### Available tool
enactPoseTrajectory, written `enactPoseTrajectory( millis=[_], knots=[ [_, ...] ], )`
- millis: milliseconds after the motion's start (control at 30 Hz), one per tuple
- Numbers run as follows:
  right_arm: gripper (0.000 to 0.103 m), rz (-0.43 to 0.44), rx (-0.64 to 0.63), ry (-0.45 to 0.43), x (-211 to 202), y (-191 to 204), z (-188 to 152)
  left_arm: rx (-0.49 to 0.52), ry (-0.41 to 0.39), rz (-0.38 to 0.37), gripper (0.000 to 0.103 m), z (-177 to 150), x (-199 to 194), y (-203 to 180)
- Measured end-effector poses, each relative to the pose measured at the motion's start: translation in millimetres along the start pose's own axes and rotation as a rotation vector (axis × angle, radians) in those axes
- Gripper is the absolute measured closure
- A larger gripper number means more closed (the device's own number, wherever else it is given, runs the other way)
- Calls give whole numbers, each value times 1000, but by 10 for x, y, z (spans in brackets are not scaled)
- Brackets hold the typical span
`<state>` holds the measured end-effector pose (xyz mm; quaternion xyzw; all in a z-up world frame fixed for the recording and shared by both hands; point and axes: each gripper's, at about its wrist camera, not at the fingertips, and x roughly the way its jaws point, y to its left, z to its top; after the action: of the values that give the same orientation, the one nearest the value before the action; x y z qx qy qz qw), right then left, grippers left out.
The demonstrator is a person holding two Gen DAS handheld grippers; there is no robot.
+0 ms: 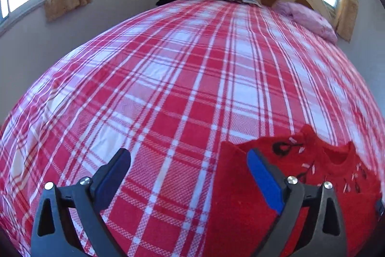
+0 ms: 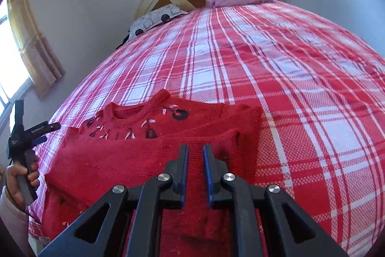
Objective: Fold small clothes
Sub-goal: 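Release the folded side with the right tool and press it flat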
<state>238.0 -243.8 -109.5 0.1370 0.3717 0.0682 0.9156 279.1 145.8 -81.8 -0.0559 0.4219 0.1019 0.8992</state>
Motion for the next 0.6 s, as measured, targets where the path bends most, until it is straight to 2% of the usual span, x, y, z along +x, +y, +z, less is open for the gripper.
enactPoseTrajectory(
  millis=[67,167,267,333,467,600],
  knots=[
    [90,-40,-11,36,99,-24,-8,31,40,8,4,-51,166,-87],
    [90,-17,3,38,201,-98,-28,47,77,37,0,-146,385,-117],
    [90,-4,11,45,230,-130,-1,-15,106,-12,2,-86,379,1],
    [90,-3,28,42,133,-127,29,-14,124,-11,2,-68,293,50],
    [90,39,-3,-30,-264,-29,-53,42,34,-31,2,-214,-191,100],
    [90,1,-105,44,-352,89,-326,119,-2,-51,2,-548,-441,55]
  ],
)
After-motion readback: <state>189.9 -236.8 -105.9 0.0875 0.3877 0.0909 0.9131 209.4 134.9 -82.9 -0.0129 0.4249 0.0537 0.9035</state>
